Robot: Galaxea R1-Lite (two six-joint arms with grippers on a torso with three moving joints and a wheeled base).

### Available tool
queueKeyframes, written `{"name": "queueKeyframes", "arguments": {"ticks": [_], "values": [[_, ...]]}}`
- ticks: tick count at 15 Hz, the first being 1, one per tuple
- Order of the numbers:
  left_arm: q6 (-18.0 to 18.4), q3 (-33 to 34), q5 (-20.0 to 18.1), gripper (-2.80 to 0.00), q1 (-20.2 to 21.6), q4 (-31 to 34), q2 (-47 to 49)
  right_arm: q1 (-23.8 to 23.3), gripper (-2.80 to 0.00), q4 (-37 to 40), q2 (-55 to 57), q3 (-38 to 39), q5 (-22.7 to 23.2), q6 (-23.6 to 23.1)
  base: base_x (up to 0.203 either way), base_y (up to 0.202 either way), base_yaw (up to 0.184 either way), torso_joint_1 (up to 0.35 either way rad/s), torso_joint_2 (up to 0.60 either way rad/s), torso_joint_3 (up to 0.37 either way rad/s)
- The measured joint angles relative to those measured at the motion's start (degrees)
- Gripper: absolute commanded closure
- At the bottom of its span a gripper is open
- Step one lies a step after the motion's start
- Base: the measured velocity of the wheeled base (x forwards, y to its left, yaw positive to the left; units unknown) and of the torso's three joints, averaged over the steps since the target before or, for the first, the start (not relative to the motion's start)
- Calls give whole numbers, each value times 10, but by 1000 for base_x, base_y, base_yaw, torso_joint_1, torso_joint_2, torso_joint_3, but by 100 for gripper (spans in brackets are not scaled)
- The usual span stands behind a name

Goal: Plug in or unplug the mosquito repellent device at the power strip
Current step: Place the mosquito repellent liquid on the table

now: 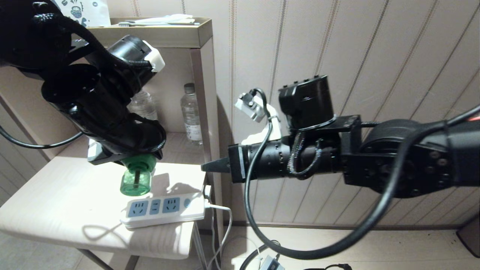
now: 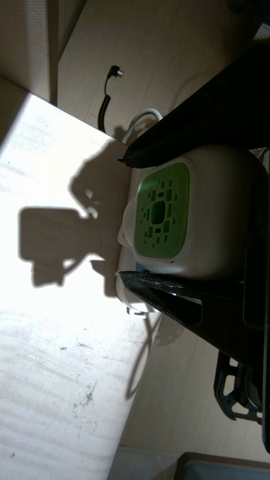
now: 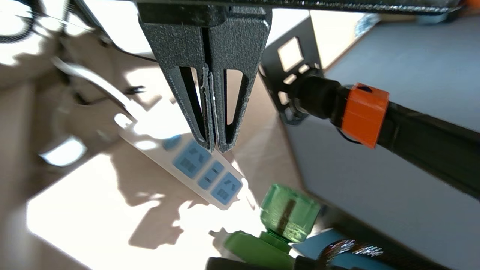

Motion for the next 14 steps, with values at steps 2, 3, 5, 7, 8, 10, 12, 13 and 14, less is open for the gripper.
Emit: {"name": "queueKeyframes", "arguments": {"ticks": [2, 3, 5, 7, 8, 10, 12, 13, 14], "values": [[-2, 1, -1, 0, 0, 7, -13, -4, 0, 40, -64, 25, -52, -43, 0, 0, 0, 0, 0, 0], [-2, 3, -1, 0, 0, 9, -21, -5, 0, 62, -100, 38, -91, -72, 0, 0, 0, 0, 0, 0], [-3, 6, -3, 0, 1, 13, -36, -6, 0, 102, -177, 67, -175, -122, 0, 0, 0, 0, 0, 0], [-5, 7, -4, 0, 1, 16, -50, -10, 0, 125, -261, 97, -246, -152, 0, 0, 0, 0, 0, 0], [-5, 7, -5, 0, 1, 18, -58, -16, 0, 141, -307, 113, -278, -164, 0, 0, 0, 0, 0, 0], [-5, 9, -5, 0, 1, 25, -74, -31, 0, 182, -405, 149, -344, -191, 0, 0, 0, 0, 0, 0], [-5, 11, -5, 0, 1, 26, -91, -72, 0, 219, -504, 208, -415, -216, 0, 0, 0, 0, 0, 0], [-5, 11, -6, 0, 1, 27, -96, -119, 0, 230, -553, 243, -452, -225, 0, 0, 0, 0, 0, 0], [-5, 11, -9, 0, 1, 27, -101, -173, 0, 240, -601, 280, -483, -231, 0, 0, 0, 0, 0, 0]]}}
